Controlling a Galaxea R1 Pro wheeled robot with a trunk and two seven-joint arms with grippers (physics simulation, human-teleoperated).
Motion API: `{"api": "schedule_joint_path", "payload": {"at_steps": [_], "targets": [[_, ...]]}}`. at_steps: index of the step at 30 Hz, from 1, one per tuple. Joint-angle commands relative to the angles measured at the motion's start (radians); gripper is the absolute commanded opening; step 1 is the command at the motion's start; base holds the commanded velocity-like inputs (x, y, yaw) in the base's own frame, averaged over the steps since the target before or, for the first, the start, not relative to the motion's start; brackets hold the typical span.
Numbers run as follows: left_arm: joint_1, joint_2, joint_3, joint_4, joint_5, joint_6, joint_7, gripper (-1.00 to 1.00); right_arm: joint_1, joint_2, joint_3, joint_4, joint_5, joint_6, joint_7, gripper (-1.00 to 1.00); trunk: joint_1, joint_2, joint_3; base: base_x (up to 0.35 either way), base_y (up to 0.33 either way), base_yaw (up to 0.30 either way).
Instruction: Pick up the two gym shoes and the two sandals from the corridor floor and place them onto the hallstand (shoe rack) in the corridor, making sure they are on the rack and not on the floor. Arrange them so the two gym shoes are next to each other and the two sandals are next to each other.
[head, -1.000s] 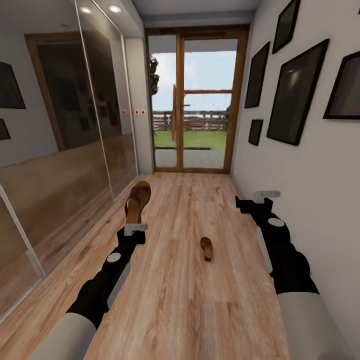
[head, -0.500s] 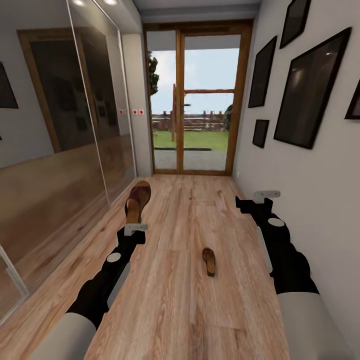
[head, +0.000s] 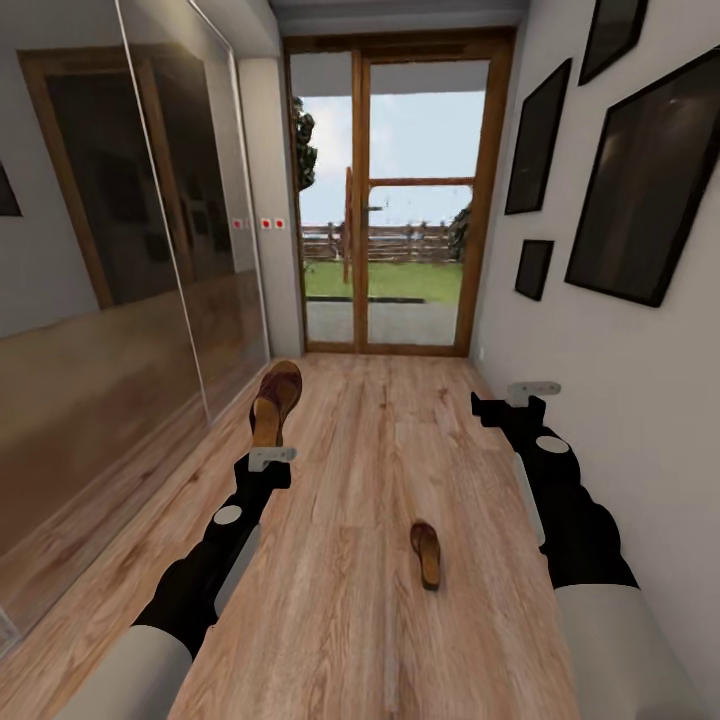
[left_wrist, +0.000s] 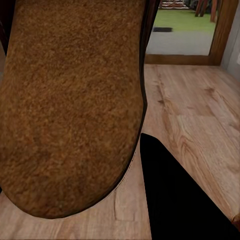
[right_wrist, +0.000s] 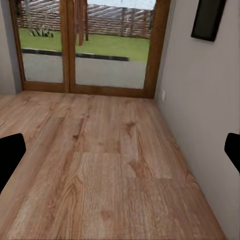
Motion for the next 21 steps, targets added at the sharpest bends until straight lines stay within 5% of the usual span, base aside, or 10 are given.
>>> {"api": "schedule_joint_path", "payload": {"at_steps": [1,21], "targets": [[0.0,0.001,-0.003,-0.002,0.006,0.006,0.006,-1.0,-0.001,0.0,0.0,-0.001,0.009,0.007,0.0,1.0,0.0,0.0,-0.001,0.333,0.118,0.0],[0.0,-0.012,-0.003,-0.002,0.002,0.006,0.008,-1.0,-0.001,0.0,0.0,0.0,0.008,0.006,0.0,1.0,0.0,0.0,-0.001,0.224,0.051,0.0]]}}
